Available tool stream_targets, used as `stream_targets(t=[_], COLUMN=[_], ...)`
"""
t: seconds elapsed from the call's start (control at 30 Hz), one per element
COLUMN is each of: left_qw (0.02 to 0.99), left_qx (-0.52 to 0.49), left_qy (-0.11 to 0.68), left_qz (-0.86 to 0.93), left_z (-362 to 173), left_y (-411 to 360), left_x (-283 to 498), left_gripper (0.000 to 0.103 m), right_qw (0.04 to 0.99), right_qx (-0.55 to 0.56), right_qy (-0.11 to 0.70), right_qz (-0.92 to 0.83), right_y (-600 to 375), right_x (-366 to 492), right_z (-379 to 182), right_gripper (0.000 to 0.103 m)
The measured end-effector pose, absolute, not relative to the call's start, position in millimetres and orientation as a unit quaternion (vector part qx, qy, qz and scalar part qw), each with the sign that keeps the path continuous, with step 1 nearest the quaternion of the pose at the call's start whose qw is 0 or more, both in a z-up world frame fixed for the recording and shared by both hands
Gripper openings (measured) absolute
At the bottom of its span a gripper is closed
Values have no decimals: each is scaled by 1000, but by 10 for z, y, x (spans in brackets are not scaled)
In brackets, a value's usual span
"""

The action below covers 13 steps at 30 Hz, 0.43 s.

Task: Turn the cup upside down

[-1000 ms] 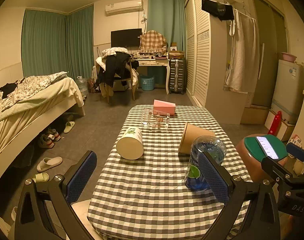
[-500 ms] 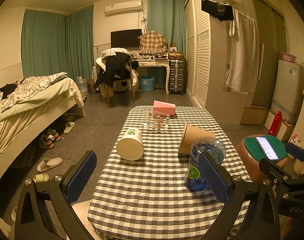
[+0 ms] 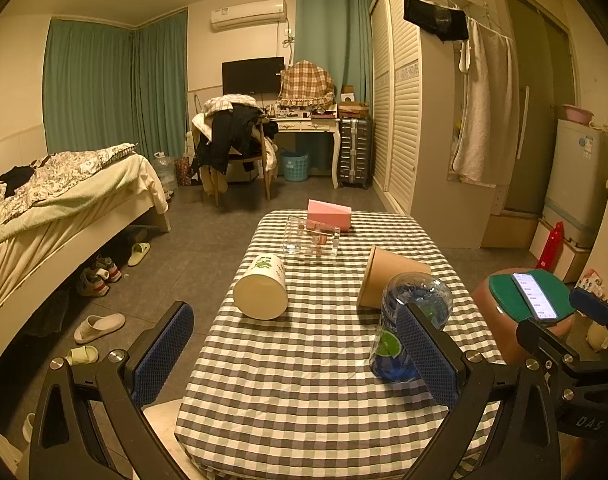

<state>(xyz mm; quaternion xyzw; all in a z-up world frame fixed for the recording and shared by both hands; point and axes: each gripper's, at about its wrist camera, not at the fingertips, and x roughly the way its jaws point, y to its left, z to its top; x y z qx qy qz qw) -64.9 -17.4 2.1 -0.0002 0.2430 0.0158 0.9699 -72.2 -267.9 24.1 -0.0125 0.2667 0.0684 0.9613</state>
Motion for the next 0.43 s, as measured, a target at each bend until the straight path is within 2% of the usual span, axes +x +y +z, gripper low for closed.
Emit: stream_targets(t=[0.43], left_qw=[969], left_qx=[3], left_qy=[245], left_qz=[15], left_z=[-10], left_y=[-198], left_x=[-636], left_gripper=[103], right_qw=[960], right_qx=[-14], right_qy=[272], right_qz=[68], right_y=[-2679], right_x=[-712], right_z=[218], right_gripper=[103])
